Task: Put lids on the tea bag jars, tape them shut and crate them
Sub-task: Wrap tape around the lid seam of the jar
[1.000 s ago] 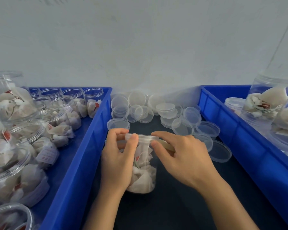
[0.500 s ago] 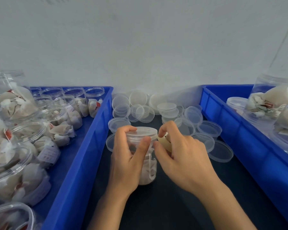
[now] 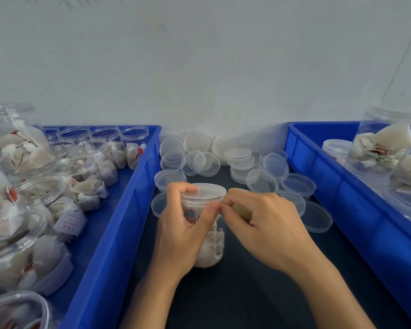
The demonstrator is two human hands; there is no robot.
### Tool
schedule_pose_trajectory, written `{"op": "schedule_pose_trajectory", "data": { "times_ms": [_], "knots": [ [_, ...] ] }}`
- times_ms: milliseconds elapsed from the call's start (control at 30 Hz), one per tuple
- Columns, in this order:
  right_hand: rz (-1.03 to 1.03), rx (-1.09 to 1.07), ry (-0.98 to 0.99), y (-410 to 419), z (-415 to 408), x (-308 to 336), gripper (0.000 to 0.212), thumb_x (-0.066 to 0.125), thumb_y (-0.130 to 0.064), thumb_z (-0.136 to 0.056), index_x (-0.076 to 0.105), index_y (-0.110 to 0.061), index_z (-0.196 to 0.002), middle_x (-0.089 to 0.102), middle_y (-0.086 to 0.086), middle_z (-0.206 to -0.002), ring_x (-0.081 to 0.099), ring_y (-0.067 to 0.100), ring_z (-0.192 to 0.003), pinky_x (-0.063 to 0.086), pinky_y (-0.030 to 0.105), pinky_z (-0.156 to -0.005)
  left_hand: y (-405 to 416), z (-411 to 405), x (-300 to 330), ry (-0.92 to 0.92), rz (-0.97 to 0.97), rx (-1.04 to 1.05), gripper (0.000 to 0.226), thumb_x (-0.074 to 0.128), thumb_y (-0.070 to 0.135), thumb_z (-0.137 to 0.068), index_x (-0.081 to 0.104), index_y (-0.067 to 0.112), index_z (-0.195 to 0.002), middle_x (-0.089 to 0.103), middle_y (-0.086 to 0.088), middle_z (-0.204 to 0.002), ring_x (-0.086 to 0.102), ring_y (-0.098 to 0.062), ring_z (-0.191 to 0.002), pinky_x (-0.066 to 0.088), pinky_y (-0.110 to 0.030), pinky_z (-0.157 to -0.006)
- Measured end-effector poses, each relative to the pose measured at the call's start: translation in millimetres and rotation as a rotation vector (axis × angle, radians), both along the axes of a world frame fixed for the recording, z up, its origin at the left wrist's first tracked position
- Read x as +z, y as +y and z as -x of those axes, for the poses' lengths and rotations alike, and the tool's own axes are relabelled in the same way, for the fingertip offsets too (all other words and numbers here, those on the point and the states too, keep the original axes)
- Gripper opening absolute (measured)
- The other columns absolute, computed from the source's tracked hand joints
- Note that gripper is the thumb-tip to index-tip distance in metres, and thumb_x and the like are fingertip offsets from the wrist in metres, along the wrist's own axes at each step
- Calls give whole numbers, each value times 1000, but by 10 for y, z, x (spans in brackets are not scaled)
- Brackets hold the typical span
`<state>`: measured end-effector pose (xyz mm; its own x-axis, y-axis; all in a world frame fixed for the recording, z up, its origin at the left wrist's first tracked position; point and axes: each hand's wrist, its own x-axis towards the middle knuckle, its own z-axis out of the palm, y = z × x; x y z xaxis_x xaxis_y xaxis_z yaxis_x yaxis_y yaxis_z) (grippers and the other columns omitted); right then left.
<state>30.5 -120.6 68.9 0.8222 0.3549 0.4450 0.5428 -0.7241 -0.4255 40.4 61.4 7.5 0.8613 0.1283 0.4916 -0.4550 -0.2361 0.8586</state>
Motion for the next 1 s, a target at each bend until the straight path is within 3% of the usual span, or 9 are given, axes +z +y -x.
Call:
{"op": "schedule_pose_trajectory", "data": {
  "times_ms": [100, 233, 500, 600, 667, 700, 767, 867, 1000],
  "knots": [
    [-1, 20, 25, -20, -18, 1, 23, 54, -41, -104, 64, -27, -90, 57, -18, -74, 51, 16, -69, 48, 35, -60, 3, -14, -13, -9, -14, 13, 36, 72, 62, -87, 50, 48, -111, 74, 11, -107, 77, -15, -93, 65, -39, -73],
    [-46, 83, 79, -52, -45, -21, 23, 56, -36, -103, 63, -20, -88, 51, -7, -62, 44, 15, -60, 41, 29, -58, 35, -34, -21, -14, 8, -8, 32, 69, 60, -88, 52, 44, -109, 74, 10, -104, 77, -15, -89, 62, -29, -70],
    [-401, 278, 265, -151, -184, -109, 30, 58, -34, -96, 55, -14, -73, 42, 11, -65, 37, 25, -60, 36, 29, -57, 83, -68, -7, 75, 146, -79, 24, 64, 55, -85, 54, 36, -96, 71, 7, -84, 70, -8, -70, 57, -22, -59],
    [-852, 217, 311, -409, -279, -60, 36, 63, -29, -89, 45, -6, -68, 33, 4, -62, 27, 16, -56, 27, 25, -52, 175, -62, 3, 66, 312, -69, 30, 61, 61, -86, 57, 33, -91, 71, -10, -95, 71, -36, -83, 61, -49, -67],
    [-818, 168, 314, -531, -315, -85, 35, 65, -30, -100, 55, -10, -73, 36, 5, -63, 29, 15, -55, 28, 26, -50, 157, -45, 0, 90, 319, -106, 36, 60, 65, -86, 57, 31, -94, 64, -32, -103, 63, -59, -92, 55, -73, -77],
    [-719, 142, 325, -520, -323, -110, 31, 62, -31, -104, 62, -14, -78, 41, 7, -64, 35, 14, -55, 32, 25, -50, 123, -33, -4, 115, 312, -118, 36, 61, 67, -84, 57, 32, -94, 61, -34, -104, 61, -62, -94, 53, -76, -79],
    [-540, 105, 337, -402, -344, -188, 24, 59, -35, -103, 70, -24, -85, 52, 10, -70, 45, 11, -60, 41, 23, -55, 74, -30, -15, 145, 272, -127, 35, 60, 67, -82, 58, 35, -94, 64, -26, -100, 64, -55, -92, 58, -67, -75],
    [-473, 75, 330, -273, -361, -239, 20, 60, -37, -103, 73, -29, -90, 60, 14, -78, 49, 16, -66, 43, 25, -63, 96, -33, -31, 102, 197, -115, 36, 57, 64, -83, 56, 31, -98, 67, 4, -87, 68, -13, -75, 56, -25, -63],
    [-366, 3, 341, -270, -392, -317, 17, 59, -44, -101, 71, -35, -95, 64, 11, -78, 55, 28, -67, 46, 37, -66, 97, -6, -23, 62, 121, -68, 42, 54, 61, -85, 54, 24, -105, 65, 16, -88, 63, 1, -73, 51, -14, -64]
  ]
}}
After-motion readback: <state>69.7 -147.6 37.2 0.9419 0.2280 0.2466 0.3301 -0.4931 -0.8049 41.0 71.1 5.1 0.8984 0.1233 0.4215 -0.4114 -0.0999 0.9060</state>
